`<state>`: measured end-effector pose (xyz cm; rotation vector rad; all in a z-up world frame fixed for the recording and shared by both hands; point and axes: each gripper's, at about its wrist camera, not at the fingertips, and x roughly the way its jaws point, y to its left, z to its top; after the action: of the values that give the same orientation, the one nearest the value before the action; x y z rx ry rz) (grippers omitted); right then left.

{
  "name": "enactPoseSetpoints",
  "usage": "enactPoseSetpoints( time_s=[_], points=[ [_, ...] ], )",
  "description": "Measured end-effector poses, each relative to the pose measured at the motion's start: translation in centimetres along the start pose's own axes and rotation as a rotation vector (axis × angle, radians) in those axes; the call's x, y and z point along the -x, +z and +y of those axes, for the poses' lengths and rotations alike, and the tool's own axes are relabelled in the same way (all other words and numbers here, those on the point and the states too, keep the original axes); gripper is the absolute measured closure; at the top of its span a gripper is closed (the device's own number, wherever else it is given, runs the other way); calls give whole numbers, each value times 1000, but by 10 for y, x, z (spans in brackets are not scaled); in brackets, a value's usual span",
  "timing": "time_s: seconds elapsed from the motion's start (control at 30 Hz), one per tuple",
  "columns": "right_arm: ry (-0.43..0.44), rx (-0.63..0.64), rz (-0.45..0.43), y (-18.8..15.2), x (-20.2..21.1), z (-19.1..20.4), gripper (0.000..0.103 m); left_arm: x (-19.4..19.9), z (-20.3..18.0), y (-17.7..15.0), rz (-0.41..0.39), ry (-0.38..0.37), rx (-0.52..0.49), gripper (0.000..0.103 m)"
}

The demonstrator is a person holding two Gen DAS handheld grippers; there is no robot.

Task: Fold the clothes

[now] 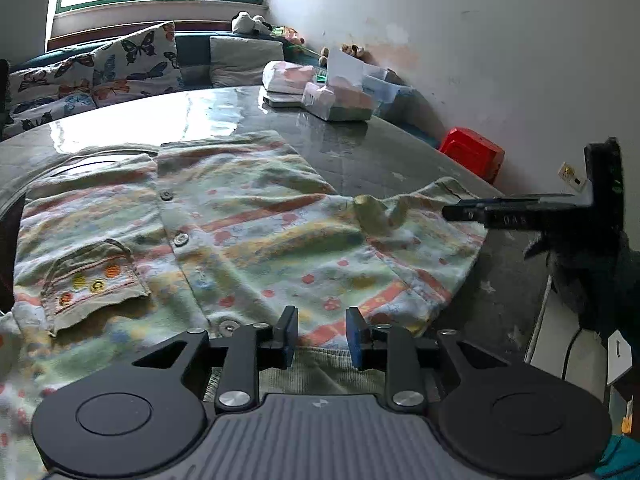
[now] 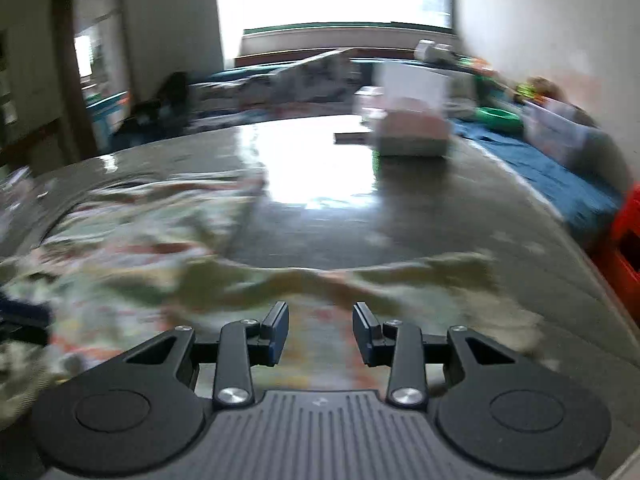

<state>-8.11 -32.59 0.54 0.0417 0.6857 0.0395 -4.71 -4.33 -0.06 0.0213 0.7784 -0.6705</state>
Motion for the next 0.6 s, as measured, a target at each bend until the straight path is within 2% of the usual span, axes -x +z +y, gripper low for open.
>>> enactPoseSetpoints(
  time_s=[0.27,0.33,0.47,0.53,0.6],
  points=[
    [-146,-62,-2,-9,-2,-48,67,-6,-1,-1,27,12,1,71],
    [-170,-86,-13,-9,0,-58,62,-7,-1,0,29,18,0,69],
    [-224,-112,-19,-9,0,-71,59,-7,-2,2,20,37,3,54],
    [-225,-123,-13,-12,-2,-75,58,-6,-3,2,15,47,6,50],
    [-223,-130,-11,-14,-2,-77,58,-6,-3,3,10,57,9,39]
  ],
)
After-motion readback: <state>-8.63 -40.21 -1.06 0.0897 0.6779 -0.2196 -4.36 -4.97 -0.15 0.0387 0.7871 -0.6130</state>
